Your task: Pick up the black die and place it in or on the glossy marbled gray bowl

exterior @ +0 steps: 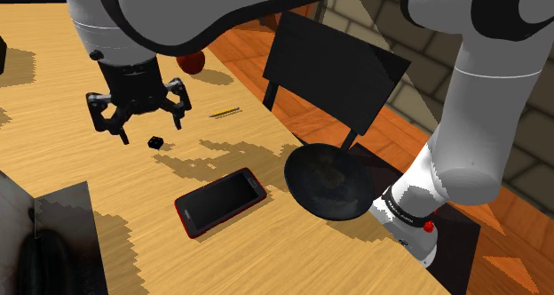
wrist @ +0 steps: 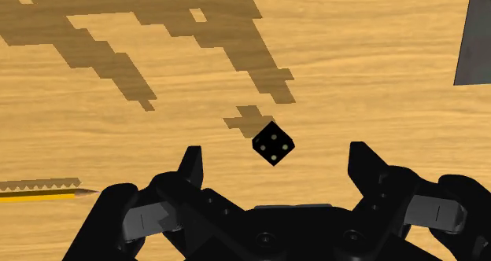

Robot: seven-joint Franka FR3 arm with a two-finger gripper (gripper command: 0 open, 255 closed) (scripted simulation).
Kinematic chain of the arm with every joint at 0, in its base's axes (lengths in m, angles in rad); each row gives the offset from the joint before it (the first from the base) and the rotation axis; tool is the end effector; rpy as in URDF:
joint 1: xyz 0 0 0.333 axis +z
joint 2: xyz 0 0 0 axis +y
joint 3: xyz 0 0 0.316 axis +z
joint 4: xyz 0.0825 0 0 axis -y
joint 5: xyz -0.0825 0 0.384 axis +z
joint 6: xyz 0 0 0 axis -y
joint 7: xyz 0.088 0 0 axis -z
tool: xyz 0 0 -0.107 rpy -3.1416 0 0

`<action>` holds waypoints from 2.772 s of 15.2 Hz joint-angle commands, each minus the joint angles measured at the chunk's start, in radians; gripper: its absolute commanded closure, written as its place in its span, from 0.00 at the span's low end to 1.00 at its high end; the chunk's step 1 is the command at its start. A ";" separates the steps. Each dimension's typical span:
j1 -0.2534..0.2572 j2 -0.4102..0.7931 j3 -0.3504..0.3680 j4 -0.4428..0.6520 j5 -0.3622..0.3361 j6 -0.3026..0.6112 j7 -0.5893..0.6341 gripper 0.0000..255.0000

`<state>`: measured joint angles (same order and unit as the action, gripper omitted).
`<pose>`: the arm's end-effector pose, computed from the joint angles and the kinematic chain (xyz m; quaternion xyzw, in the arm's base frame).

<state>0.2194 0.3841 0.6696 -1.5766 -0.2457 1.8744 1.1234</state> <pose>0.4659 0.4595 0.4562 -0.9952 0.0978 0.0003 0.0000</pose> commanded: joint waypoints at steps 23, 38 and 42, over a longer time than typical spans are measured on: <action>0.002 0.007 -0.002 -0.013 -0.006 0.019 0.005 1.00; 0.022 -0.006 0.009 0.175 0.010 -0.176 -0.011 1.00; 0.035 0.001 0.010 0.240 0.007 -0.234 -0.013 1.00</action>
<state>0.2476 0.3774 0.6803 -1.3636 -0.2349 1.6606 1.1103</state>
